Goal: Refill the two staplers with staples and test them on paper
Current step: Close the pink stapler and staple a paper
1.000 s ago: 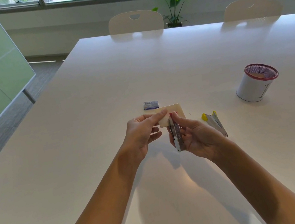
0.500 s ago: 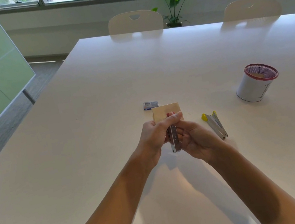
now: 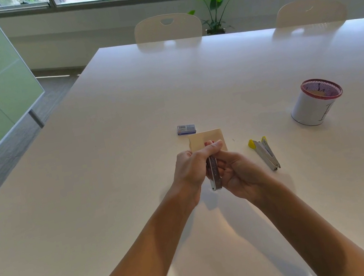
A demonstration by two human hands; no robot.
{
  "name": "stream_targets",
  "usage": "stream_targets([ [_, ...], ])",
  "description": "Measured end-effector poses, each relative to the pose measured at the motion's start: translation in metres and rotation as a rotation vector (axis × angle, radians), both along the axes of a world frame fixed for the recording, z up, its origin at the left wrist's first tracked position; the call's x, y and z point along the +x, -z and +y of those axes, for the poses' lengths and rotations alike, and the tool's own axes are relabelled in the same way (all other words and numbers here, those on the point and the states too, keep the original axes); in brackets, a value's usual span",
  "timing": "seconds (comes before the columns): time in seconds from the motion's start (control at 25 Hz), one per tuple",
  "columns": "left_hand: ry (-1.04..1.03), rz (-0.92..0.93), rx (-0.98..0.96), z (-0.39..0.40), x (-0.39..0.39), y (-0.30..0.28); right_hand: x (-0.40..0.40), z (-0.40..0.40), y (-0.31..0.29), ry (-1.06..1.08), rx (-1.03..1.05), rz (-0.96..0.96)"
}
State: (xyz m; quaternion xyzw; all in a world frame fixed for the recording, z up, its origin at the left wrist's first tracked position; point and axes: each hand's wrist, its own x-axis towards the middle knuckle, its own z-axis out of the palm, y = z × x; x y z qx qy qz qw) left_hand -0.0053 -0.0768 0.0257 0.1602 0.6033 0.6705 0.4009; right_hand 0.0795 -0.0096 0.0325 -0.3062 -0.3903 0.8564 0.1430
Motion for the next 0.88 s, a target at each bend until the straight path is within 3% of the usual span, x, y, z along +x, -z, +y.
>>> stream_targets([
  [0.32, 0.042, 0.016, 0.049, -0.004, -0.001, -0.003, 0.004, 0.005, -0.007, -0.082, 0.048, 0.038],
  [0.48, -0.086, -0.016, 0.090, 0.000, -0.003, -0.002, 0.013, 0.012, -0.010, -0.095, 0.074, 0.008],
  [0.88, -0.192, -0.155, 0.099, 0.014, -0.021, 0.014, 0.062, 0.064, -0.008, 0.179, 0.050, -0.030],
])
